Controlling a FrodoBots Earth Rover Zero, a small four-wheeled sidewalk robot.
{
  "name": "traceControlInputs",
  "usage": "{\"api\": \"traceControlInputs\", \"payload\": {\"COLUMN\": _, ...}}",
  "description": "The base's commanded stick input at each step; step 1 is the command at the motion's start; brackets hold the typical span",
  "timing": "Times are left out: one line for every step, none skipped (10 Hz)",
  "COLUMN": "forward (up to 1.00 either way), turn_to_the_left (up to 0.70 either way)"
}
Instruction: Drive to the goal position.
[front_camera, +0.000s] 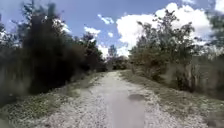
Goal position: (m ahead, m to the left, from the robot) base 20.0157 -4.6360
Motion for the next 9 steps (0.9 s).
{"api": "traceControlInputs", "payload": {"forward": 0.7, "turn_to_the_left": 0.0}}
{"api": "traceControlInputs", "payload": {"forward": 0.7, "turn_to_the_left": 0.0}}
{"api": "traceControlInputs", "payload": {"forward": 0.7, "turn_to_the_left": 0.0}}
{"api": "traceControlInputs", "payload": {"forward": 0.7, "turn_to_the_left": 0.0}}
{"api": "traceControlInputs", "payload": {"forward": 0.7, "turn_to_the_left": 0.0}}
{"api": "traceControlInputs", "payload": {"forward": 0.7, "turn_to_the_left": 0.0}}
{"api": "traceControlInputs", "payload": {"forward": 0.7, "turn_to_the_left": 0.0}}
{"api": "traceControlInputs", "payload": {"forward": 0.7, "turn_to_the_left": 0.0}}
{"api": "traceControlInputs", "payload": {"forward": 0.7, "turn_to_the_left": 0.0}}
